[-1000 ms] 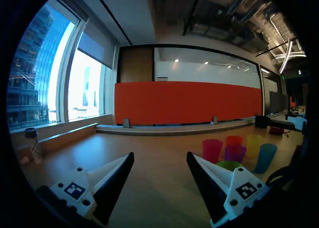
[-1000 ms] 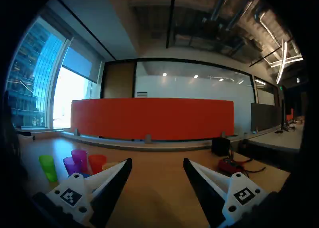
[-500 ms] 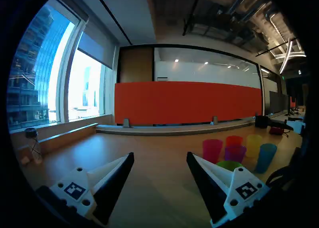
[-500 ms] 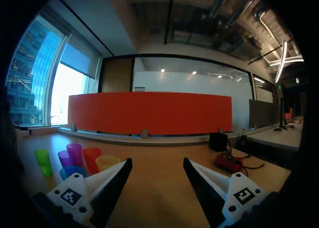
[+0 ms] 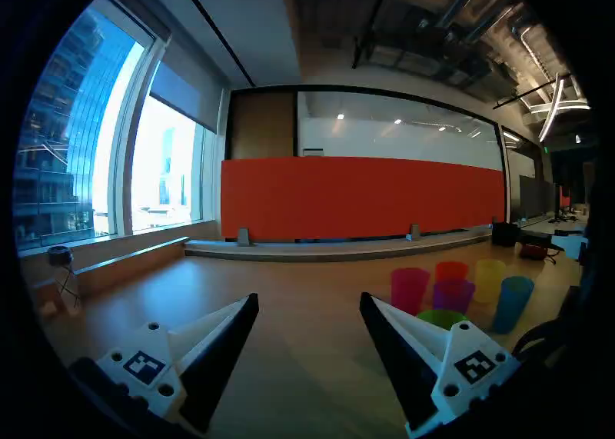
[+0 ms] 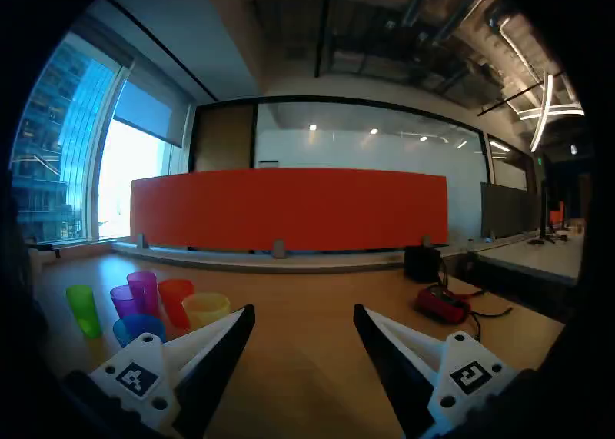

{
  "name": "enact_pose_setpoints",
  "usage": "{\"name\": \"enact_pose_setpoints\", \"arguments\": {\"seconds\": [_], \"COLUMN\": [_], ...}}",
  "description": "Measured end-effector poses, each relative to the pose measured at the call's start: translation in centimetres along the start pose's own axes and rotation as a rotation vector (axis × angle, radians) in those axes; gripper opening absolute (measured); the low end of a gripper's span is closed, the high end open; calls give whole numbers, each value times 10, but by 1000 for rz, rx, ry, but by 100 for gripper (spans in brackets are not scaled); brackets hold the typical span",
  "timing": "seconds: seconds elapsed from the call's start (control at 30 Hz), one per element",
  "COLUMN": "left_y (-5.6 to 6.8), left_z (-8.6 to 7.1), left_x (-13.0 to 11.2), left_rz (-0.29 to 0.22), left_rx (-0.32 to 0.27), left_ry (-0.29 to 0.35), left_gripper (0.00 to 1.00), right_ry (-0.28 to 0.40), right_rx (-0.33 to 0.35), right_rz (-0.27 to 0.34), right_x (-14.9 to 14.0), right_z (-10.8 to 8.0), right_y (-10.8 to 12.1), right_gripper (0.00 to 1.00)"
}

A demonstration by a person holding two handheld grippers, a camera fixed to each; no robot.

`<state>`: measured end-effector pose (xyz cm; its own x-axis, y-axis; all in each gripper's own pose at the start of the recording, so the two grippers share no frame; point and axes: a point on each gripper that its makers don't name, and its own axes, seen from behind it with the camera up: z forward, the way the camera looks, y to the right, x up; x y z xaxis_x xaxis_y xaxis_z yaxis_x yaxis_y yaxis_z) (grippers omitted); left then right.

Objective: Pour water

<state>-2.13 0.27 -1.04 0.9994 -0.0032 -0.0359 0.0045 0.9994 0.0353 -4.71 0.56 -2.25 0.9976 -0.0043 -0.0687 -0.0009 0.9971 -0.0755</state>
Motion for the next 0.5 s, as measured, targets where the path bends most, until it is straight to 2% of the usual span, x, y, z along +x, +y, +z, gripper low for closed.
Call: {"name": "enact_pose_setpoints", "arguments": {"seconds": [0.5], "left_y": [0], "left_z": [1], "left_x": [0], "left_rz": [0], "left_rx": [0], "left_ry": [0], "left_gripper": [98], "right_ry": [-3], "right_rx": [-1], "right_rz": [1], "right_x": [-1], "right_z": [1], "right_y": [0], "right_gripper": [99]}}
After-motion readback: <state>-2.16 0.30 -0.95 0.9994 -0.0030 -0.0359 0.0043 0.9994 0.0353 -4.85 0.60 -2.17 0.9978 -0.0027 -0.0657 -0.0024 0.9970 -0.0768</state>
